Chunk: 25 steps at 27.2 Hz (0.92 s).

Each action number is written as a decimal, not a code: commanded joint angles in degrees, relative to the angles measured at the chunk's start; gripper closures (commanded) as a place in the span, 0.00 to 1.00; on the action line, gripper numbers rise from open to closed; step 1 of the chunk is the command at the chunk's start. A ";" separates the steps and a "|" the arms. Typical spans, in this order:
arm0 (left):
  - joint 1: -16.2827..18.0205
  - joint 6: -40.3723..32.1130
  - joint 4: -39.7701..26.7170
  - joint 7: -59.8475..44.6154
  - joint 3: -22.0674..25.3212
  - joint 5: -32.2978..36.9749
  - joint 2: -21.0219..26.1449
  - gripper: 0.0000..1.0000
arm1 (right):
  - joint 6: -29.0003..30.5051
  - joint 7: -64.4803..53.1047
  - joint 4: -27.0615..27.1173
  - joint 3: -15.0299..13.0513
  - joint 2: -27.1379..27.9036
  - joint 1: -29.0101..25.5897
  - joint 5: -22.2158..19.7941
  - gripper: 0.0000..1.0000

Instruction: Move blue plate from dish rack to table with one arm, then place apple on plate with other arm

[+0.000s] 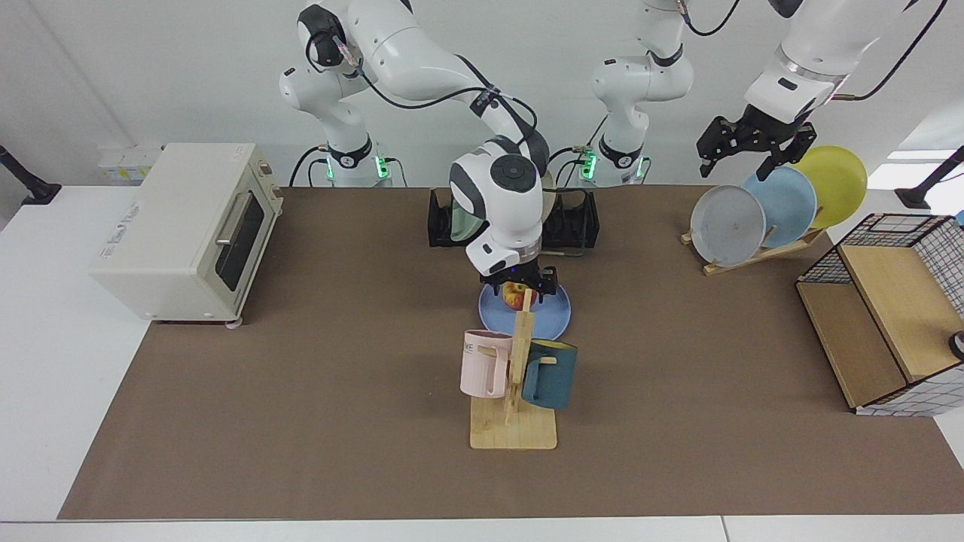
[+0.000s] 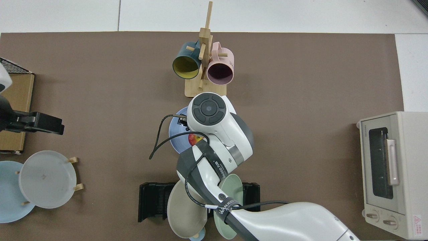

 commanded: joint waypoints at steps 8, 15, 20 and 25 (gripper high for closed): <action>-0.44 0.05 -1.00 0.60 0.41 0.85 -1.07 0.00 | -9.20 -7.90 2.04 -2.93 -9.08 -6.00 -1.85 0.00; -0.44 0.05 -1.00 0.60 0.41 0.85 -1.07 0.00 | -13.52 -15.72 1.52 -3.11 -12.07 -11.63 -2.38 0.00; -0.35 0.05 -1.00 0.60 0.49 0.85 -1.07 0.00 | -14.31 -20.47 1.08 -3.19 -12.95 -15.76 -3.17 0.00; -0.44 0.05 -1.00 0.60 0.49 0.85 -1.07 0.00 | -14.40 -27.40 0.99 -3.02 -14.70 -21.73 -3.52 0.00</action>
